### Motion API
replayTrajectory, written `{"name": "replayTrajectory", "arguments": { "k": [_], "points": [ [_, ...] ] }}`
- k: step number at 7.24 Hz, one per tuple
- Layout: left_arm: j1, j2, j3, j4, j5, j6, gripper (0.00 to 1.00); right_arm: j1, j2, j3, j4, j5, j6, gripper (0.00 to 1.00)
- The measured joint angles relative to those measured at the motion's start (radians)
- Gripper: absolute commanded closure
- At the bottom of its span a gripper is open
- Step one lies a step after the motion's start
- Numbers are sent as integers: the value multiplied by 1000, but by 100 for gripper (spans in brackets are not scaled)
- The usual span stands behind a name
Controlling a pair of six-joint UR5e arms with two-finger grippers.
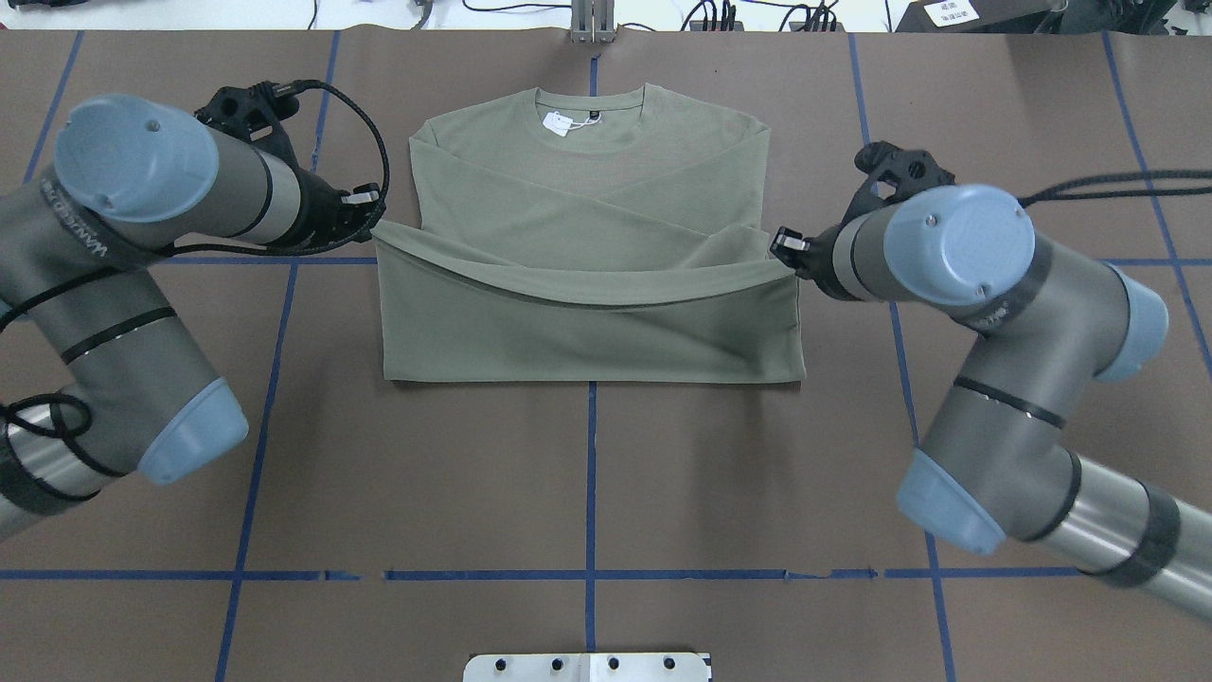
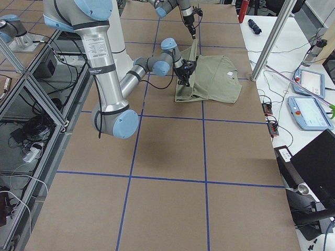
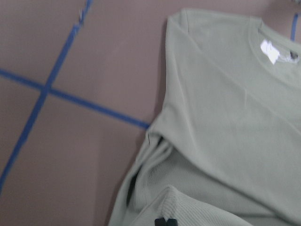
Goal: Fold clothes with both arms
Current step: 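Lift the hem with both grippers and fold it toward the collar, then release the hem and draw both grippers back from the shirt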
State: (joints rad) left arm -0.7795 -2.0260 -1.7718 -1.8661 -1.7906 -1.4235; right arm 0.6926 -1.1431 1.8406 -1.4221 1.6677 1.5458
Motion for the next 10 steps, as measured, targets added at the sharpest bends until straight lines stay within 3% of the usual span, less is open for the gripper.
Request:
{"name": "replayTrajectory", "arguments": {
  "k": [3, 5, 7, 10],
  "points": [
    [-62, -133, 315, -202, 6, 22, 100, 148, 242, -406, 37, 127, -101, 100],
    [-75, -192, 467, -326, 16, 21, 100, 202, 336, -623, 152, 201, -125, 100],
    [-77, -228, 560, -395, 48, 21, 100, 211, 393, -755, 217, 217, -128, 100],
    [-78, -243, 636, -472, 75, 24, 100, 210, 415, -830, 270, 218, -128, 100]
  ]
}}
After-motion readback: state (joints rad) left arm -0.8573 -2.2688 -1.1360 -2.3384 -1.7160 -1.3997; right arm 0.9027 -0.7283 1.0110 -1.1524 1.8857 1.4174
